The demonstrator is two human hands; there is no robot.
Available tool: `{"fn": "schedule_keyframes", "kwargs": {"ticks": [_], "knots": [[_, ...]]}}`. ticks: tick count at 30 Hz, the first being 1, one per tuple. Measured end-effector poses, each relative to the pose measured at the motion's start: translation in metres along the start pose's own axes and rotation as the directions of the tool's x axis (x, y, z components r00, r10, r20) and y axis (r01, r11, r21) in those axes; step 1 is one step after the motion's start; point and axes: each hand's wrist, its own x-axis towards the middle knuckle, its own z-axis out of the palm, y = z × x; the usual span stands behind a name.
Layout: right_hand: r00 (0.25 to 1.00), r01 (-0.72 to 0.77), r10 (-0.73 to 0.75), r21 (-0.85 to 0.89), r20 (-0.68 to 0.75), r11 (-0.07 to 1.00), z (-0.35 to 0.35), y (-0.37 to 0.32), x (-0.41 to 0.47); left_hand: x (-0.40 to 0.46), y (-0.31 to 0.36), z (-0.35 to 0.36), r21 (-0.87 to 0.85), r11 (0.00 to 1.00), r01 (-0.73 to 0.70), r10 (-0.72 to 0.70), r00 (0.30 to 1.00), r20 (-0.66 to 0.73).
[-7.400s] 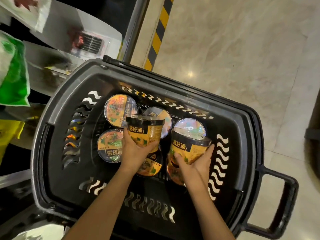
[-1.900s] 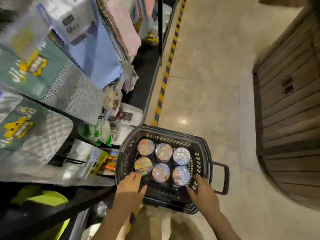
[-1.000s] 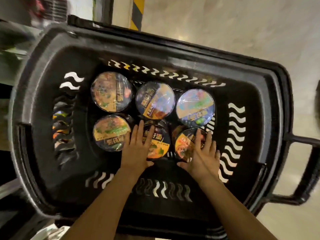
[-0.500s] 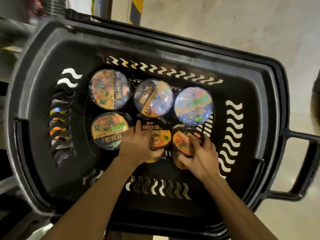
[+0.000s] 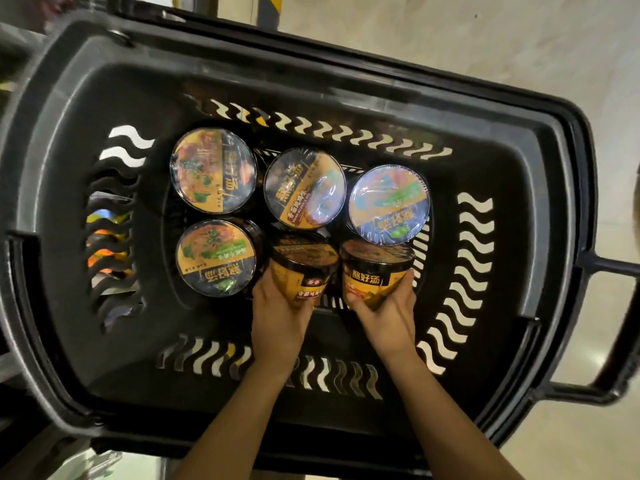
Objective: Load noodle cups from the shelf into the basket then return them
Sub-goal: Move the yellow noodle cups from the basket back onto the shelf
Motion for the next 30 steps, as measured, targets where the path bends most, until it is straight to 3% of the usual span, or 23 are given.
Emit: {"fn": "schedule_keyframes", "kwargs": {"ticks": [7,12,17,23,30], "knots": [[0.998,-0.035,0.029,0.105,0.062,0.994,-0.004,0.014,0.024,0.036,-0.018,0.013,-0.108,0.982,0.156,-0.136,0.975,0.174],[0.996,-0.075,0.068,0.126,0.063,0.989,-0.010,0.007,0.024,0.035,-0.012,0.007,-0.106,0.977,0.186,-0.171,0.976,0.139],[0.991,-0.135,0.130,0.176,0.040,0.975,-0.029,-0.010,-0.008,0.003,0.006,-0.013,-0.192,0.944,0.270,-0.234,0.954,0.188],[1.000,-0.023,0.026,0.235,-0.008,0.972,-0.087,-0.058,-0.085,-0.055,0.060,-0.085,-0.439,0.852,0.287,-0.237,0.957,0.165],[0.987,0.158,-0.142,0.522,-0.071,0.838,-0.176,-0.150,-0.208,-0.146,0.140,-0.206,-0.708,0.696,0.120,-0.091,0.993,0.079]]}}
